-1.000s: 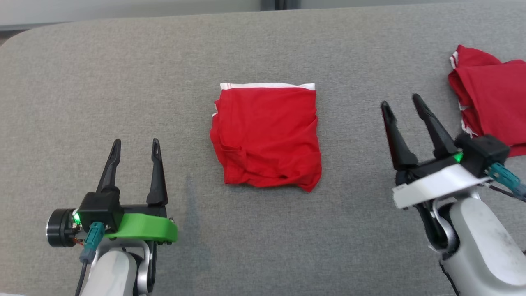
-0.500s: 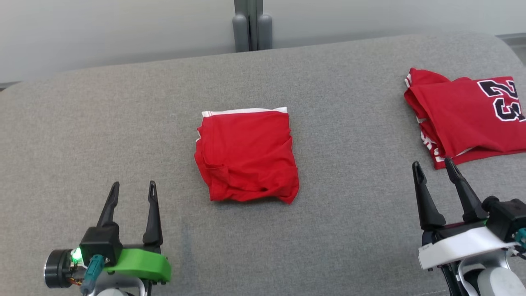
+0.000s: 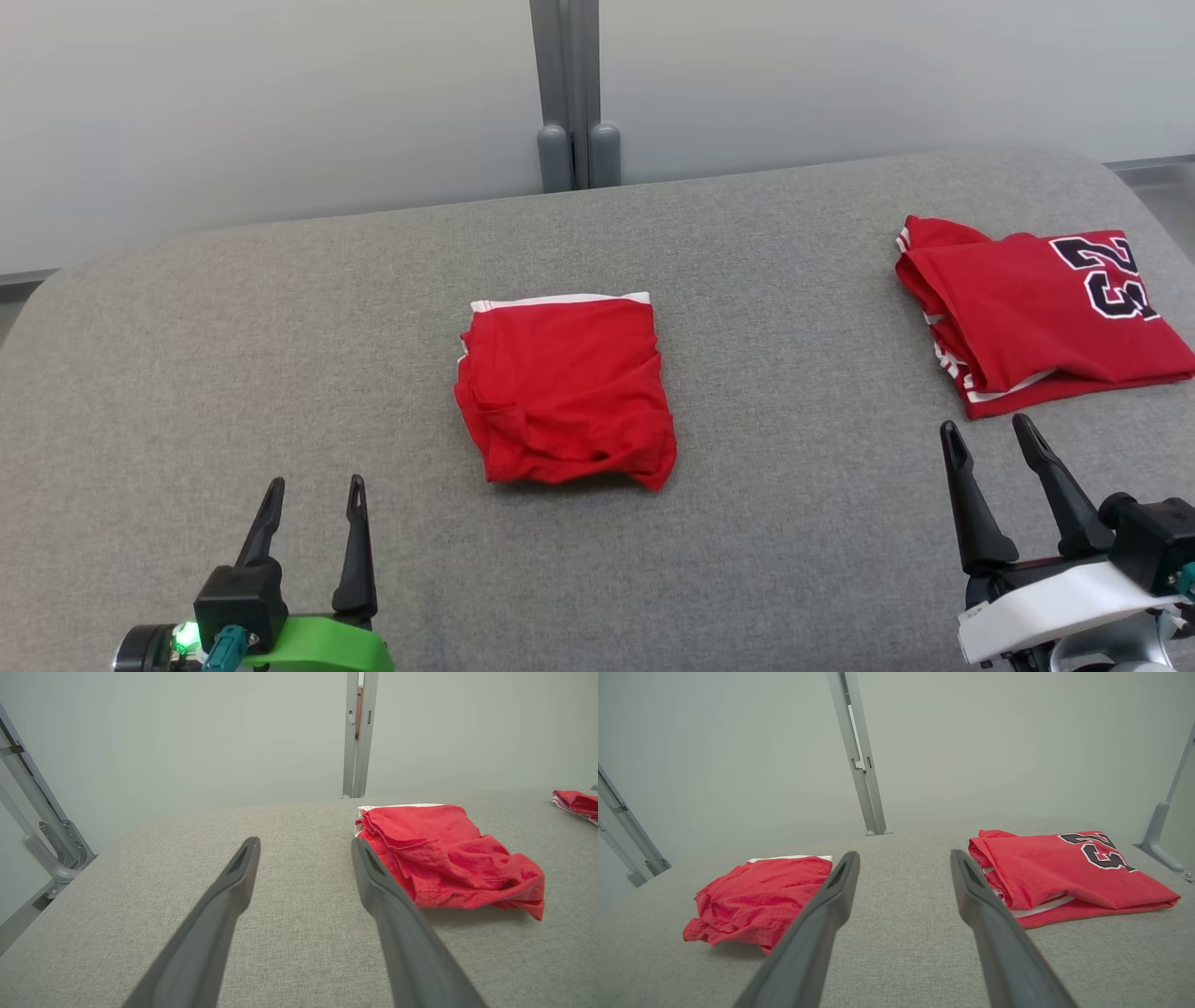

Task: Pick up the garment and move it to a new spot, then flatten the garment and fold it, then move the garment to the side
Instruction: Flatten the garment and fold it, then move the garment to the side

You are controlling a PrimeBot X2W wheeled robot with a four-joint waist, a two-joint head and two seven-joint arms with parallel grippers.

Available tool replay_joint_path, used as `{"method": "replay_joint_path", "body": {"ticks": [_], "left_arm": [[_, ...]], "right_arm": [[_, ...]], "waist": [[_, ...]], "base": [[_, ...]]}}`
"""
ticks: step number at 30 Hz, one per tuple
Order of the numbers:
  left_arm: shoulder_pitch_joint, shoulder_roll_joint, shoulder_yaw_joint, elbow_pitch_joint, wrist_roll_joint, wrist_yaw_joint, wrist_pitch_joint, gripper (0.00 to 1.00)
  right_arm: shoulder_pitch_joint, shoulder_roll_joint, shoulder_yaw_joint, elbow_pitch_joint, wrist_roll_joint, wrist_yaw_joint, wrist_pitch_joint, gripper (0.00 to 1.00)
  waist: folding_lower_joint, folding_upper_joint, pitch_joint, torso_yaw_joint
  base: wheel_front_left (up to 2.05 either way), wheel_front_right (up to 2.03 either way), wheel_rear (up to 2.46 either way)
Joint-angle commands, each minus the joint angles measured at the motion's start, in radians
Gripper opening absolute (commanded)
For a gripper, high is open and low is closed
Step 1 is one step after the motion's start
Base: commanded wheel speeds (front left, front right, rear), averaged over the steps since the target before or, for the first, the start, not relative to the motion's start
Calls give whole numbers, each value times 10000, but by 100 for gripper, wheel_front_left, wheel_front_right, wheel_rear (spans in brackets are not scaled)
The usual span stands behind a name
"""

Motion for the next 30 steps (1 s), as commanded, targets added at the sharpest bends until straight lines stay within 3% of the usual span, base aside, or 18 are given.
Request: {"method": "replay_joint_path", "body": {"ticks": [1, 20, 30], "left_arm": [[162, 71, 29, -15, -46, 46, 15, 100], [-209, 88, -3, -62, -114, 121, -155, 100], [-2047, -268, -220, -379, 205, -12, -449, 100]], "right_arm": [[90, 15, -32, -87, -89, 0, 38, 100], [42, -8, -264, -203, -30, 0, 202, 100], [-1795, -776, -78, 409, 265, 0, 467, 100]], "waist": [[0, 0, -7, 21], [0, 0, 204, 267], [0, 0, 2556, 1489]], "base": [[0, 0, 0], [0, 0, 0], [0, 0, 0]]}}
